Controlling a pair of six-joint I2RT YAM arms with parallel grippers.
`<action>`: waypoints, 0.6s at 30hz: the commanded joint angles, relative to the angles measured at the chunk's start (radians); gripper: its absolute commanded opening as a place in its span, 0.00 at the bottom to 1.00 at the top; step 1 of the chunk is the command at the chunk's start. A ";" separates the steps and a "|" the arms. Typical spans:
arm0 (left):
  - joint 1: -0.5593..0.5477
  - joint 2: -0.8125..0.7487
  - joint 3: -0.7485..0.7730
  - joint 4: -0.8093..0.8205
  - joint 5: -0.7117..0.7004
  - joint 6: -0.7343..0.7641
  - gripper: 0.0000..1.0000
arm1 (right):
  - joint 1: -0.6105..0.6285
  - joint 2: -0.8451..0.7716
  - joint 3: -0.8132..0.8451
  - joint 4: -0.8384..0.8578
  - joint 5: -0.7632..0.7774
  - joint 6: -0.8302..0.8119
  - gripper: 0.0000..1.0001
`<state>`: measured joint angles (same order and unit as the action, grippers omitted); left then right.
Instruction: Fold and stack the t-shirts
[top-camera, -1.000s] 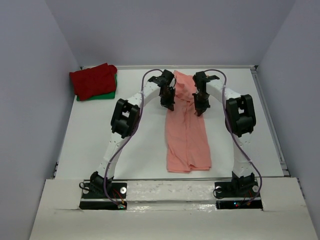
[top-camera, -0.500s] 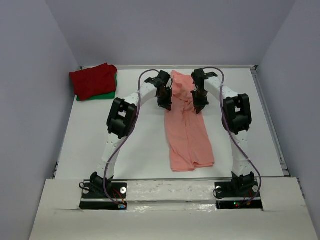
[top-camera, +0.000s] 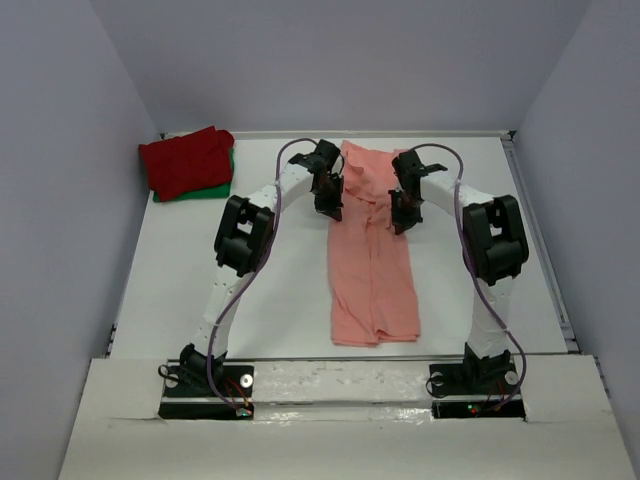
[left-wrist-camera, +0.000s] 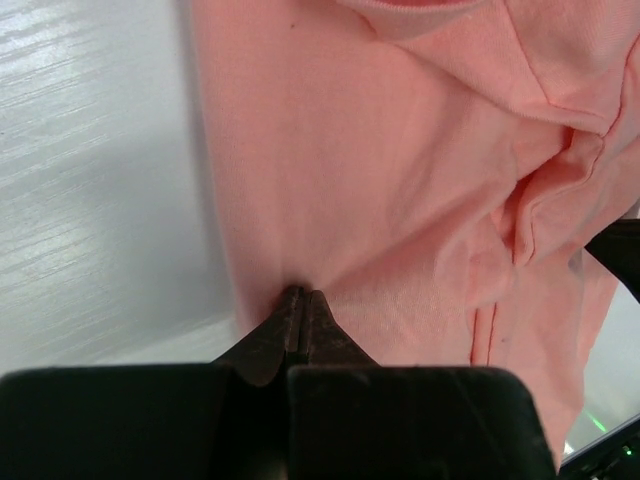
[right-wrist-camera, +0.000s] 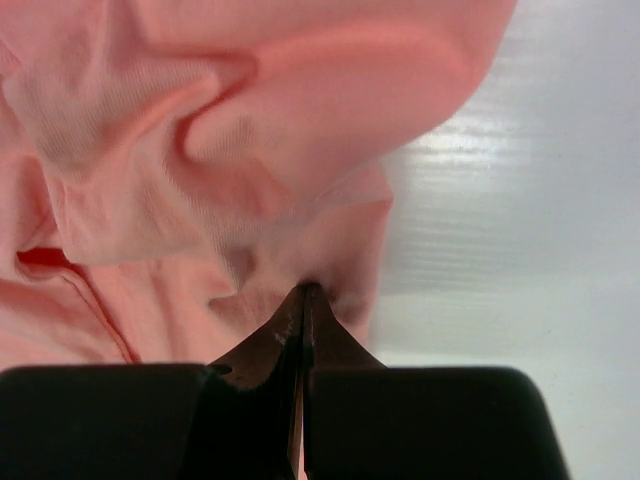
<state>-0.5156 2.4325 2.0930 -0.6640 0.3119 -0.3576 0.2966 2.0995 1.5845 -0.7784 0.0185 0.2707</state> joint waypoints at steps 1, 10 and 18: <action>0.006 0.025 -0.024 -0.042 -0.023 0.023 0.00 | 0.010 -0.004 -0.116 -0.021 -0.006 0.019 0.00; -0.004 -0.010 -0.062 -0.031 -0.030 0.028 0.00 | 0.029 -0.087 -0.187 -0.002 -0.026 0.025 0.00; -0.023 -0.035 -0.082 -0.029 -0.034 0.019 0.00 | 0.029 -0.141 -0.265 0.037 -0.023 0.044 0.00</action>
<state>-0.5217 2.4199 2.0617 -0.6365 0.3172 -0.3573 0.3149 1.9678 1.3849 -0.7071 -0.0048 0.3008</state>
